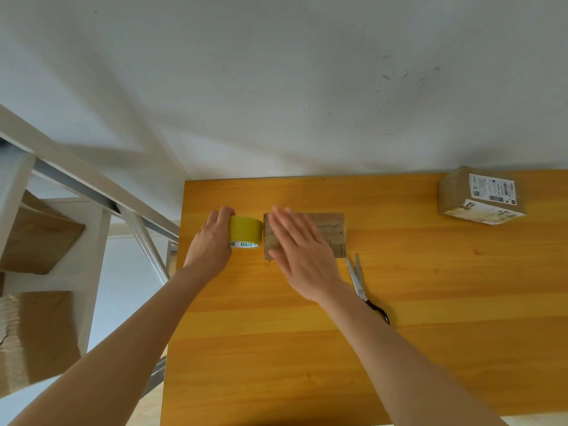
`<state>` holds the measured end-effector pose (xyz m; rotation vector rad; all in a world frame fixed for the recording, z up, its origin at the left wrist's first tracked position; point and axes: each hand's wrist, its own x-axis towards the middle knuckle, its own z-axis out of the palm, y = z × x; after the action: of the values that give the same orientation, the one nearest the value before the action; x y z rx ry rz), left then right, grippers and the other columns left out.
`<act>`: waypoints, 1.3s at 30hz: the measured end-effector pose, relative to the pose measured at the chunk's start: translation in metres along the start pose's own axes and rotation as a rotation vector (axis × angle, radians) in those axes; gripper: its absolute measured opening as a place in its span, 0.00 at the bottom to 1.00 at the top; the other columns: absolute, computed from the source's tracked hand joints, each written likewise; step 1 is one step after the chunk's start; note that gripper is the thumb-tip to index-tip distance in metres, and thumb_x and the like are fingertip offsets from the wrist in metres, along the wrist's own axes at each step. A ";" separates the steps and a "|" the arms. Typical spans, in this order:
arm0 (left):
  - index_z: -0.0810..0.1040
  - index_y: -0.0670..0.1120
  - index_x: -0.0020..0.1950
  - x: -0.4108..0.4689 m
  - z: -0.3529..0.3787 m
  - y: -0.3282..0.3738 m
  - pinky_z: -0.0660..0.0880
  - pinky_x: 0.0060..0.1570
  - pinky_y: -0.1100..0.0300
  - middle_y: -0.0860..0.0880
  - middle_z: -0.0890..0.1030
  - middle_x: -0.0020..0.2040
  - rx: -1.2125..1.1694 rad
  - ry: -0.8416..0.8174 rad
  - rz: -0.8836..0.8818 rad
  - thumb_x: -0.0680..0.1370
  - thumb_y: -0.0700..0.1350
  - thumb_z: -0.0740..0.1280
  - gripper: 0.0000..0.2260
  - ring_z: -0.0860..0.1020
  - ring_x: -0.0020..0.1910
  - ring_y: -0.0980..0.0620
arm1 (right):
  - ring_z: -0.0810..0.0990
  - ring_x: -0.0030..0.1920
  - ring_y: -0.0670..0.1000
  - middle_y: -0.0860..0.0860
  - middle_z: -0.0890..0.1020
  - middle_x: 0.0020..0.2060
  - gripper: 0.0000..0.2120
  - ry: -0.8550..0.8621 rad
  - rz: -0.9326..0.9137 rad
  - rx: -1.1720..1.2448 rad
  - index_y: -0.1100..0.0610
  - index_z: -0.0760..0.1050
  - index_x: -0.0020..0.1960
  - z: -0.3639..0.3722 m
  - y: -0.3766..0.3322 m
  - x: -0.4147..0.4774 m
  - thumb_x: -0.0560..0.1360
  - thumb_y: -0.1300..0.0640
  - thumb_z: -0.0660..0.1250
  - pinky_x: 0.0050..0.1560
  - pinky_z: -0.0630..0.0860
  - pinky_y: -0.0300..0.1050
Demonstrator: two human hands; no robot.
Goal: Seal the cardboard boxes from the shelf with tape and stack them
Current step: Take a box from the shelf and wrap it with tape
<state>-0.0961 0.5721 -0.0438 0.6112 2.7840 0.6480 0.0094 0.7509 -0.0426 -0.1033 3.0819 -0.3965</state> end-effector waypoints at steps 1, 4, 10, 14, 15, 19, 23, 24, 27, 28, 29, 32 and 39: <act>0.67 0.43 0.64 0.000 0.000 0.000 0.69 0.36 0.60 0.41 0.74 0.57 -0.002 0.003 0.004 0.73 0.33 0.69 0.22 0.71 0.43 0.51 | 0.40 0.78 0.49 0.49 0.43 0.79 0.30 -0.050 -0.055 -0.046 0.54 0.42 0.79 0.005 -0.001 0.001 0.83 0.41 0.41 0.78 0.43 0.51; 0.66 0.43 0.65 0.000 0.001 -0.002 0.70 0.36 0.60 0.41 0.74 0.56 -0.009 0.003 -0.008 0.74 0.32 0.68 0.22 0.71 0.43 0.51 | 0.41 0.78 0.48 0.48 0.43 0.79 0.32 -0.094 -0.058 -0.085 0.54 0.41 0.79 0.014 0.000 0.000 0.82 0.40 0.44 0.78 0.43 0.50; 0.65 0.43 0.66 0.001 0.000 -0.004 0.70 0.34 0.62 0.41 0.74 0.57 -0.022 -0.019 -0.024 0.74 0.32 0.68 0.23 0.73 0.42 0.50 | 0.38 0.77 0.47 0.49 0.39 0.78 0.33 -0.140 -0.086 -0.129 0.54 0.35 0.78 0.013 0.014 0.002 0.82 0.42 0.48 0.76 0.39 0.45; 0.65 0.44 0.66 0.003 -0.001 -0.004 0.69 0.33 0.63 0.42 0.74 0.57 -0.023 -0.031 -0.030 0.74 0.32 0.68 0.23 0.74 0.42 0.50 | 0.35 0.76 0.46 0.48 0.35 0.77 0.32 -0.164 -0.030 -0.120 0.54 0.33 0.77 0.004 0.036 -0.012 0.83 0.45 0.47 0.75 0.36 0.43; 0.65 0.44 0.66 0.003 -0.001 -0.004 0.70 0.33 0.63 0.42 0.74 0.57 -0.024 -0.035 -0.033 0.74 0.33 0.68 0.23 0.74 0.42 0.50 | 0.35 0.76 0.46 0.48 0.36 0.77 0.31 -0.164 -0.017 -0.122 0.54 0.33 0.78 0.002 0.041 -0.016 0.83 0.45 0.47 0.75 0.36 0.44; 0.64 0.44 0.66 0.002 0.000 -0.003 0.72 0.33 0.61 0.42 0.74 0.57 -0.017 -0.046 -0.032 0.74 0.33 0.68 0.23 0.75 0.42 0.49 | 0.35 0.77 0.47 0.48 0.36 0.77 0.30 -0.149 0.044 -0.133 0.54 0.34 0.78 0.001 0.049 -0.027 0.84 0.47 0.46 0.77 0.38 0.45; 0.65 0.44 0.66 0.002 0.000 -0.002 0.72 0.33 0.60 0.42 0.74 0.56 -0.027 -0.045 -0.038 0.74 0.33 0.68 0.23 0.75 0.42 0.49 | 0.35 0.77 0.49 0.49 0.34 0.76 0.32 -0.130 0.145 -0.107 0.55 0.31 0.77 0.002 0.050 -0.032 0.83 0.45 0.46 0.77 0.39 0.46; 0.65 0.44 0.66 0.001 0.000 -0.002 0.73 0.34 0.60 0.42 0.75 0.56 -0.031 -0.047 -0.042 0.75 0.33 0.67 0.23 0.75 0.42 0.49 | 0.34 0.77 0.49 0.50 0.32 0.76 0.34 -0.126 0.182 -0.097 0.56 0.30 0.76 0.002 0.049 -0.032 0.83 0.43 0.47 0.77 0.38 0.46; 0.65 0.43 0.65 0.001 0.002 -0.001 0.73 0.33 0.60 0.42 0.75 0.55 -0.043 -0.055 -0.046 0.75 0.33 0.67 0.21 0.75 0.41 0.49 | 0.32 0.76 0.51 0.53 0.30 0.76 0.41 -0.115 0.301 -0.048 0.58 0.28 0.75 0.002 0.043 -0.029 0.81 0.40 0.52 0.77 0.39 0.46; 0.65 0.43 0.65 0.001 0.002 -0.001 0.71 0.32 0.61 0.42 0.75 0.54 -0.043 -0.057 -0.046 0.75 0.33 0.66 0.21 0.75 0.40 0.49 | 0.32 0.76 0.52 0.54 0.30 0.75 0.43 -0.110 0.330 -0.024 0.59 0.27 0.75 0.002 0.040 -0.028 0.80 0.40 0.54 0.77 0.40 0.46; 0.65 0.43 0.65 0.000 0.003 -0.001 0.70 0.31 0.63 0.42 0.75 0.53 -0.041 -0.058 -0.042 0.76 0.33 0.66 0.20 0.75 0.39 0.49 | 0.32 0.76 0.52 0.54 0.30 0.75 0.44 -0.098 0.356 0.011 0.59 0.27 0.75 0.001 0.038 -0.027 0.79 0.40 0.56 0.77 0.40 0.45; 0.65 0.41 0.64 -0.002 0.005 -0.002 0.68 0.30 0.64 0.41 0.75 0.52 -0.026 -0.075 -0.018 0.76 0.34 0.66 0.19 0.75 0.38 0.50 | 0.32 0.76 0.52 0.53 0.29 0.75 0.49 -0.047 0.414 0.134 0.59 0.27 0.74 0.000 0.035 -0.024 0.77 0.41 0.61 0.72 0.41 0.40; 0.65 0.46 0.68 -0.004 -0.010 -0.002 0.69 0.53 0.57 0.50 0.68 0.61 -0.185 -0.187 0.076 0.73 0.53 0.71 0.28 0.66 0.59 0.52 | 0.46 0.78 0.56 0.55 0.38 0.78 0.54 0.002 0.470 0.255 0.60 0.36 0.78 -0.001 0.038 -0.024 0.71 0.39 0.68 0.71 0.63 0.46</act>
<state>-0.0965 0.5649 -0.0353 0.7020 2.5048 0.8089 0.0312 0.7899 -0.0505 0.6102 2.8881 -0.7440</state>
